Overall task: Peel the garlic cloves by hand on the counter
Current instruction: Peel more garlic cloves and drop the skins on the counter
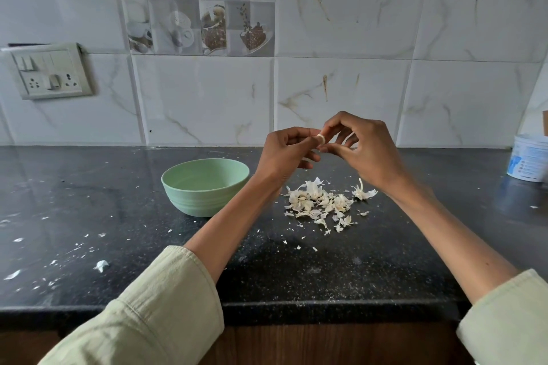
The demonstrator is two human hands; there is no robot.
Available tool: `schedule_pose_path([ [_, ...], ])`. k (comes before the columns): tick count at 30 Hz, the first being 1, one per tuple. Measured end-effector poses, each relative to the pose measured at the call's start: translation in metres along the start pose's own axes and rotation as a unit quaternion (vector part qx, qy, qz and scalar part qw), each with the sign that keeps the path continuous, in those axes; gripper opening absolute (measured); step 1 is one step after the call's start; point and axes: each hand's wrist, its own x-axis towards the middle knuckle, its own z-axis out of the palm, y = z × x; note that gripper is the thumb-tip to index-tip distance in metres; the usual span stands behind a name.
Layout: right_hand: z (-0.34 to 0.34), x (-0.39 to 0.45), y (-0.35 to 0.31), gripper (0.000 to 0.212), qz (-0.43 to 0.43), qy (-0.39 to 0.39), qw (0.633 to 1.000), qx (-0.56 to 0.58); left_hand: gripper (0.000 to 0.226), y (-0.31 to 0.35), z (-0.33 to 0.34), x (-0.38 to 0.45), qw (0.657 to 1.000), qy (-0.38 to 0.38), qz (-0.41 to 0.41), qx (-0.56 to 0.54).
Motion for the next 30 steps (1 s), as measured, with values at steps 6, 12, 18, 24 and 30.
schedule_pose_path([
  [6, 0.0005, -0.0007, -0.0019, 0.028, -0.004, 0.003, 1.000, -0.005, 0.016, 0.0021, -0.0023, -0.0001, 0.999, 0.004, 0.019, 0.034],
  [12, 0.0015, -0.0008, -0.0002, 0.028, -0.009, 0.006, 1.000, -0.017, 0.016, 0.0000, -0.0042, 0.0022, 0.998, 0.005, 0.027, 0.052],
  [18, 0.0018, -0.0009, -0.0013, 0.028, -0.016, 0.012, 0.999, -0.025, 0.016, 0.0003, -0.0046, 0.0026, 0.998, 0.003, 0.031, 0.055],
  [24, 0.0012, -0.0015, -0.0008, 0.026, -0.011, 0.010, 1.000, -0.024, 0.015, -0.0006, -0.0049, 0.0026, 0.997, 0.005, 0.032, 0.066],
  [30, 0.0013, -0.0013, 0.0001, 0.020, -0.003, -0.001, 1.000, -0.014, 0.014, -0.0011, -0.0049, 0.0023, 0.997, 0.004, 0.034, 0.071],
])
